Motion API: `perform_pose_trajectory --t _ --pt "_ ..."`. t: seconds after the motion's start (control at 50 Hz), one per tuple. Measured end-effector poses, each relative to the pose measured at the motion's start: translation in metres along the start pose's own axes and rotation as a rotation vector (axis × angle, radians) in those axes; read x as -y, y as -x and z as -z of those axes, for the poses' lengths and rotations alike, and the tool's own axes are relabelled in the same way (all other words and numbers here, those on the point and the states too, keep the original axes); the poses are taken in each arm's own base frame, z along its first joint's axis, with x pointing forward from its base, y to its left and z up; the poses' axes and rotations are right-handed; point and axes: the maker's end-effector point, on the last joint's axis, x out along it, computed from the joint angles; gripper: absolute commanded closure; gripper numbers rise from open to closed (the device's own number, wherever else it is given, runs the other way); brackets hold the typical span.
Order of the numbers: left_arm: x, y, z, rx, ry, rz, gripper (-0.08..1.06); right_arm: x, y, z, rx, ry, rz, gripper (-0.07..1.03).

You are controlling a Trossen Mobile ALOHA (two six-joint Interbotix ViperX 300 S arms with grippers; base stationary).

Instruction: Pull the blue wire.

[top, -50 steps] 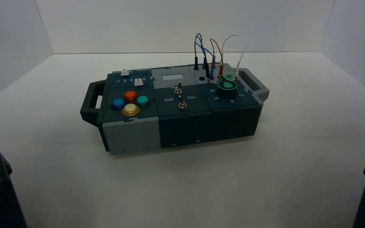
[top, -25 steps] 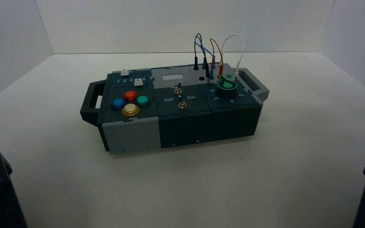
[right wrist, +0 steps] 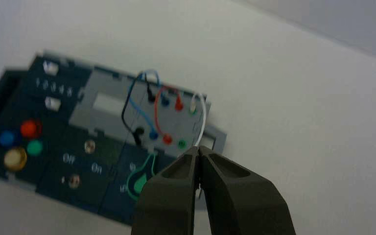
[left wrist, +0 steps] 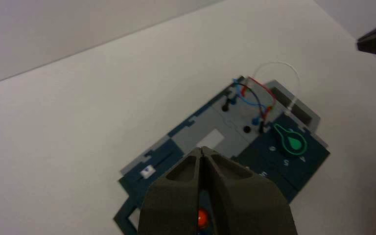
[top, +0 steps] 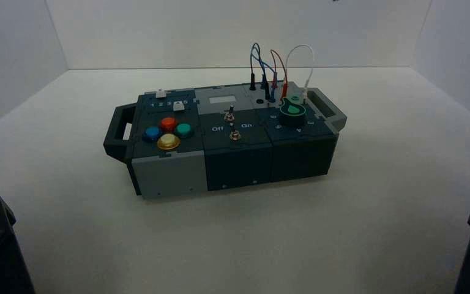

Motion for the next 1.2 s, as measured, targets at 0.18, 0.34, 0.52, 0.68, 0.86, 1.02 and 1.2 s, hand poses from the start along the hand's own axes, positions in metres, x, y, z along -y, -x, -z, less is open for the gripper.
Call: perform_pose_trajectory --t 0.18,0.34,0.52,0.68,0.86,1.02,1.2 --pt "0.015 -0.024 0.013 -0.088 -0.043 0.032 1.00 -0.002 -0.009 0.007 -0.081 0.012 -0.007 0.98" --pt "0.027 -0.040 0.023 -0.141 -0.072 0.054 1.00 -0.004 -0.015 0.009 -0.101 0.013 -0.014 0.98" --pt "0.031 -0.057 0.028 -0.146 -0.079 0.058 1.00 -0.013 -0.020 0.008 -0.111 0.003 -0.040 0.98" --pt "0.043 -0.066 0.035 -0.166 -0.107 0.081 1.00 -0.021 -0.028 0.008 -0.130 0.003 -0.060 0.98" --pt "0.046 -0.068 0.036 -0.155 -0.112 0.086 1.00 -0.026 -0.032 0.008 -0.141 0.001 -0.073 0.98" --pt "0.048 -0.069 0.041 -0.159 -0.126 0.092 1.00 -0.029 -0.034 0.009 -0.147 -0.008 -0.083 0.97" --pt "0.050 -0.069 0.054 -0.194 -0.145 0.097 1.00 -0.029 -0.037 0.008 -0.146 -0.010 -0.083 0.94"
